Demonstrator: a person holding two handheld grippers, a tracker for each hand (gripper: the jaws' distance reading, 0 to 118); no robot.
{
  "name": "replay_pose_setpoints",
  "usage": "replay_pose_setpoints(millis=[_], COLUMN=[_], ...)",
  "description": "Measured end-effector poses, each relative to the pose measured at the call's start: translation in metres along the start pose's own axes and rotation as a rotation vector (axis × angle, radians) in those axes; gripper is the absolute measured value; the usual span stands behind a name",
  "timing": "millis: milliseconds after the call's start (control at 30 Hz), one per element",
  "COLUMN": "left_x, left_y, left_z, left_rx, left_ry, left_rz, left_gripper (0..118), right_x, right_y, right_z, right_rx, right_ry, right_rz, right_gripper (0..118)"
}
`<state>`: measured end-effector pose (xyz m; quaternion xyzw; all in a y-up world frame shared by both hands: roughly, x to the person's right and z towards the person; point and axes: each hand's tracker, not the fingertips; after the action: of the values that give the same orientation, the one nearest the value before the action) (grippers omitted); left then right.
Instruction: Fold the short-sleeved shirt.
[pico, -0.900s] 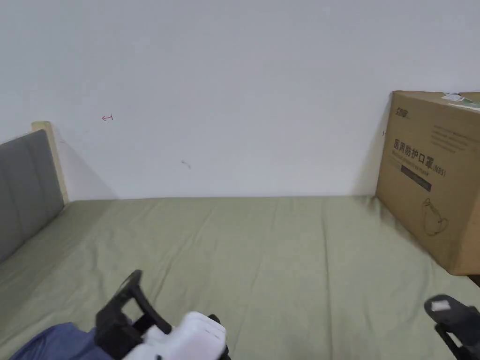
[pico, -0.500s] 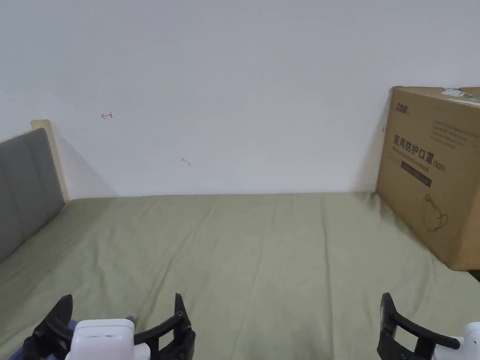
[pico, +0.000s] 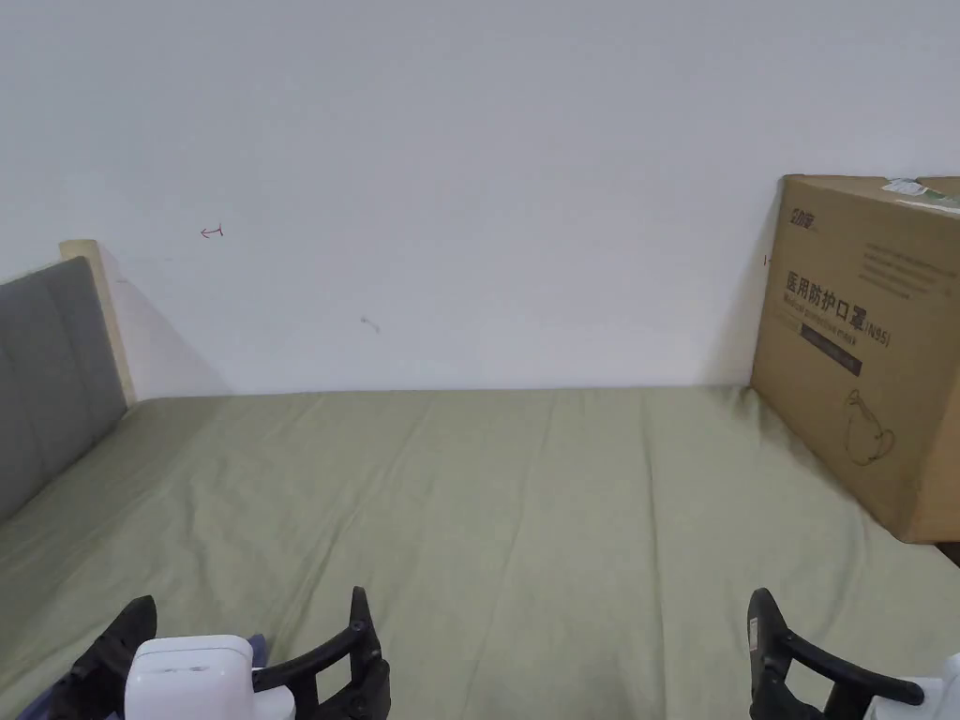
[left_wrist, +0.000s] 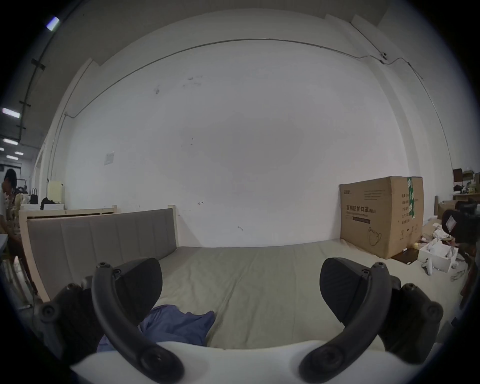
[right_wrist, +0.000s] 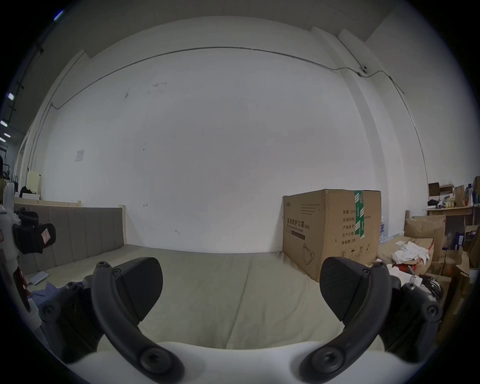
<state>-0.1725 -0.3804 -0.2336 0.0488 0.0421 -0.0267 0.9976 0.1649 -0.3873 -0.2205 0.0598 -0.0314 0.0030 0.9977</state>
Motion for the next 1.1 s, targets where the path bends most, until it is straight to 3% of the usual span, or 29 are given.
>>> replay_pose_setpoints(millis=[300,367,400,433,467,500,533,600,633,700,1000,1100], left_x=[0.007,0.009,0.009,0.009,0.011,0.011,0.011,0.010,0.010,0.010,0.012,-0.016], left_y=[0.003,0.006,0.007,0.007,0.007,0.005,0.005,0.005,0.003,0.001,-0.001,0.000], left_z=[-0.001,-0.002,-0.002,-0.003,-0.006,-0.008,-0.009,-0.008,-0.008,-0.009,-0.004,0.007], left_rx=[-0.017,-0.032,-0.036,-0.039,-0.068,-0.097,-0.108,-0.122,-0.122,-0.123,-0.095,-0.096], left_ry=[0.014,0.016,0.015,-0.002,-0.011,0.007,0.019,-0.045,-0.033,-0.032,0.001,0.038], left_rz=[-0.038,-0.053,-0.059,-0.068,-0.090,-0.117,-0.116,-0.068,-0.067,-0.070,-0.119,-0.095], left_gripper=[118,109,90,37,0,0,0,0,0,0,0,0], right_x=[0.001,0.002,0.003,0.004,0.002,-0.005,-0.006,0.004,0.004,0.008,0.012,-0.010], right_y=[0.002,0.002,0.003,0.004,0.004,0.005,0.006,0.015,0.018,0.008,0.000,-0.003], right_z=[-0.002,-0.002,-0.002,0.000,0.002,0.002,0.002,0.007,0.008,-0.001,-0.012,-0.022], right_rx=[-0.037,-0.065,-0.078,-0.084,-0.066,-0.026,-0.044,-0.077,-0.114,-0.145,-0.166,-0.178], right_ry=[0.027,0.014,0.020,0.050,0.065,0.020,-0.055,0.038,0.033,-0.042,-0.031,0.035], right_rz=[-0.009,-0.005,-0.006,-0.014,-0.010,0.025,0.085,-0.020,-0.044,-0.011,-0.034,-0.035], right_gripper=[118,118,117,102,59,0,0,0,0,0,0,0])
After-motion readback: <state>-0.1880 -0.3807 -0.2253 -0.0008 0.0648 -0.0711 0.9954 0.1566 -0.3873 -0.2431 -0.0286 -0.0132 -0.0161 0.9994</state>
